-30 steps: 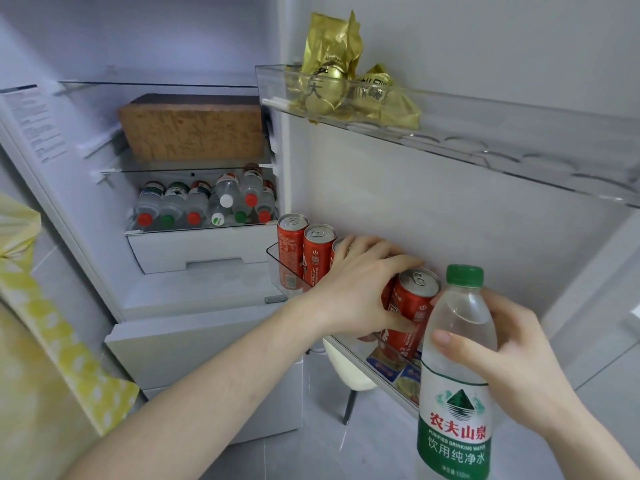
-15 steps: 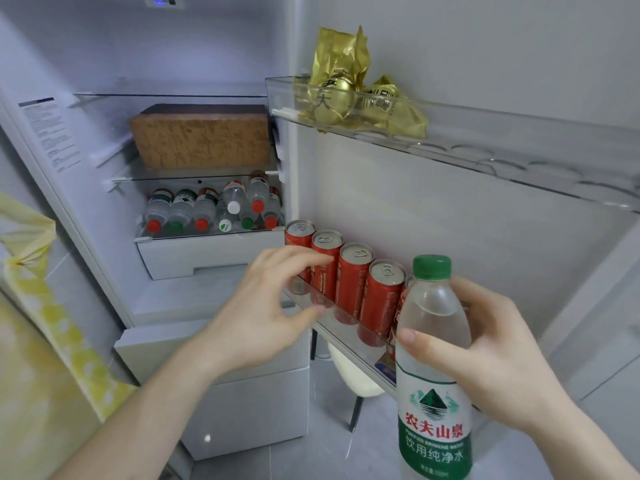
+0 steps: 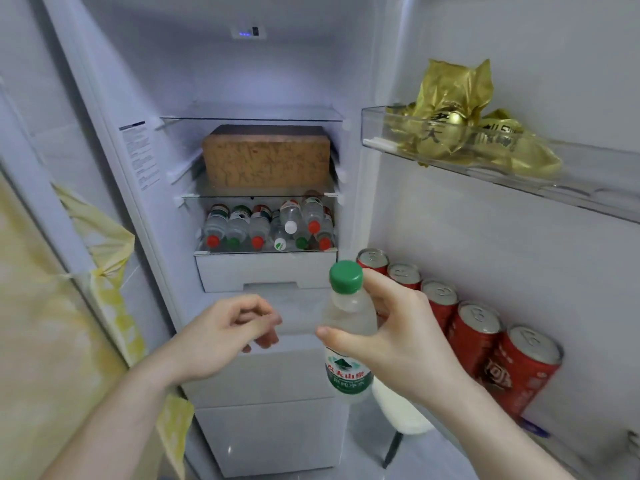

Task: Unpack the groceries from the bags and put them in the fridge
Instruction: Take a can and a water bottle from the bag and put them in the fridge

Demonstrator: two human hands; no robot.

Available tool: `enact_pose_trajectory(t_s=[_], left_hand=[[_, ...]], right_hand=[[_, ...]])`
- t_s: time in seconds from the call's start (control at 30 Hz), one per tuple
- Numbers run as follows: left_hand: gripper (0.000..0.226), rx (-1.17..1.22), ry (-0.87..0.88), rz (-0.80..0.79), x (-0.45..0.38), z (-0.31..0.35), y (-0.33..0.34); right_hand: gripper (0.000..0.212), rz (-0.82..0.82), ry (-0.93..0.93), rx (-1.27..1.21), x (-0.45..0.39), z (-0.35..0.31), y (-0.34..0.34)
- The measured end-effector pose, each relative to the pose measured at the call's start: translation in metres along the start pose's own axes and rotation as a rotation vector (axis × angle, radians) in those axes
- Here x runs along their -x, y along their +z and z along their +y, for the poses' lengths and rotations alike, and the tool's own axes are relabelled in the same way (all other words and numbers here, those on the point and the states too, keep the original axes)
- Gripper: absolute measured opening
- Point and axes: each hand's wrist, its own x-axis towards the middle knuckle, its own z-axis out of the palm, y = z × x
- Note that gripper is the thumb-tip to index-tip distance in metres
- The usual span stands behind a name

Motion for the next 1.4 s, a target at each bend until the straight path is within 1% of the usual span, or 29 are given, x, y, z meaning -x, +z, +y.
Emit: enact_pose_trajectory(t_s=[0.1,0.13,0.2,0.27,0.37,0.4,0.47,0.53,0.57,0.63,0.7,0.77,0.87,0.97,1.13,1.17,1.2,1.27,1.33,1.4], left_hand=[[0.065,0.155,-0.142,-0.147,-0.007,-0.012,-0.008],[0.074,0.211,-0.201,-0.207,-0.01,-0.015,-0.009],[0.08,0.33,-0.28,-0.293,-0.019,-0.023,-0.015],[0.077,0.47,-0.289,-0.315,-0.032,-0.034,-0.024],[0.053,0.729,-0.196,-0.329,-0.049,-0.048,-0.033],[0.049,0.825,-0.171,-0.328,-0.055,-0.052,-0.035],[0.045,1.007,-0.152,-0.288,-0.067,-0.062,-0.037],[0.045,1.114,-0.155,-0.19,-0.081,-0.07,-0.038],[0.046,1.109,-0.147,-0.144,-0.088,-0.075,-0.039],[0.044,1.025,-0.124,-0.039,-0.103,-0.076,-0.043],[0.044,0.952,-0.124,0.087,-0.119,-0.077,-0.051],[0.057,0.889,-0.117,0.173,-0.141,-0.08,-0.062],[0.076,0.738,-0.124,0.259,-0.179,-0.088,-0.078],[0.084,0.665,-0.181,0.284,-0.216,-0.095,-0.092],[0.077,0.656,-0.228,0.282,-0.266,-0.103,-0.105],[0.081,0.646,-0.227,0.29,-0.275,-0.106,-0.106],[0.089,0.628,-0.23,0.299,-0.285,-0.11,-0.107],[0.094,0.574,-0.243,0.309,-0.303,-0.113,-0.108],[0.088,0.498,-0.245,0.322,-0.316,-0.112,-0.107],[0.076,0.391,-0.234,0.348,-0.325,-0.107,-0.104]], right_hand=[[0.039,-0.003,-0.056,0.087,-0.028,0.008,0.029],[0.038,0.011,-0.073,0.12,-0.035,0.009,0.038],[0.039,0.029,-0.117,0.165,-0.052,0.011,0.058],[0.048,0.021,-0.168,0.178,-0.069,0.014,0.08],[0.049,-0.009,-0.253,0.201,-0.089,0.025,0.106],[0.05,-0.018,-0.268,0.218,-0.094,0.029,0.113],[0.058,-0.031,-0.274,0.246,-0.102,0.039,0.126],[0.064,-0.031,-0.279,0.246,-0.109,0.048,0.136],[0.062,-0.033,-0.282,0.232,-0.112,0.052,0.139],[0.06,-0.03,-0.258,0.179,-0.118,0.055,0.142],[0.066,-0.021,-0.198,0.137,-0.124,0.059,0.143],[0.075,-0.032,-0.129,0.13,-0.13,0.066,0.144],[0.075,-0.025,-0.064,0.126,-0.138,0.078,0.145],[0.07,0.005,-0.03,0.1,-0.148,0.086,0.145],[0.066,0.031,-0.027,0.088,-0.165,0.099,0.14],[0.065,0.033,-0.02,0.087,-0.168,0.102,0.138],[0.064,0.04,-0.013,0.083,-0.171,0.105,0.137],[0.063,0.068,0.0,0.078,-0.178,0.112,0.136],[0.064,0.094,0.021,0.087,-0.185,0.118,0.137],[0.064,0.098,0.037,0.099,-0.191,0.124,0.139]])
